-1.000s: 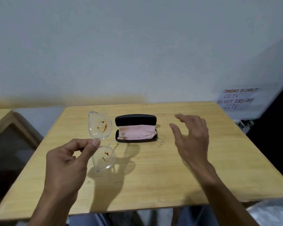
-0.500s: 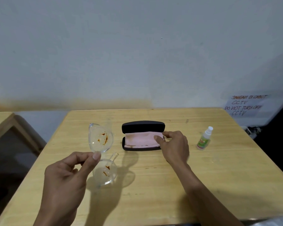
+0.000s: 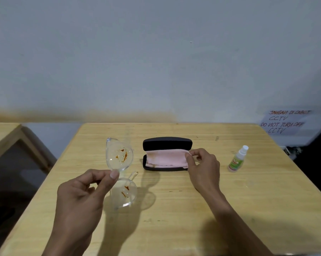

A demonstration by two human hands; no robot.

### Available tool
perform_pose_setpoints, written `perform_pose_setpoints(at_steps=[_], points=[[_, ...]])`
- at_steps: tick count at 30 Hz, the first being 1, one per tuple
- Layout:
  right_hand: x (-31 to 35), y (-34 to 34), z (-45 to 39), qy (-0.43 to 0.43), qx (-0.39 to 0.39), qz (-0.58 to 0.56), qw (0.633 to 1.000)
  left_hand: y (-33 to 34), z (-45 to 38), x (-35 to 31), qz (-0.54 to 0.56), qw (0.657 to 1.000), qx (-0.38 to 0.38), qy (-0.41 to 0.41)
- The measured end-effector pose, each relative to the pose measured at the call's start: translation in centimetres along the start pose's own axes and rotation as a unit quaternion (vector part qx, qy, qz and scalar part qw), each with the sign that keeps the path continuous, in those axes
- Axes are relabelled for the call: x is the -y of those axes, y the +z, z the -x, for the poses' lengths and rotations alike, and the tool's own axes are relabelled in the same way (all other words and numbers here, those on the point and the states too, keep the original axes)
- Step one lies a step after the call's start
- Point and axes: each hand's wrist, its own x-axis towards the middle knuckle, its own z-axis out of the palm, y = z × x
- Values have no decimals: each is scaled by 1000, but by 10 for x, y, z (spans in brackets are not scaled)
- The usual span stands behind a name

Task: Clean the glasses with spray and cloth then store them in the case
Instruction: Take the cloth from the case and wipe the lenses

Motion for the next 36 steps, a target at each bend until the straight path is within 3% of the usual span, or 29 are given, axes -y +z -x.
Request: perform_pose_setpoints(at_steps=[6,18,30,36], points=[[37,-37,9,20,45,-163,985,5,3,-2,-39,999,0,10],[110,-89,34,-59,93,-245,963,45,15,2,-116,991,40,53],[100,-83,72,-92,180,-322,925,50,23,2,-128,991,44,17],[90,-78,64,-14,162,-398,903,50,21,3,-137,989,59,16]])
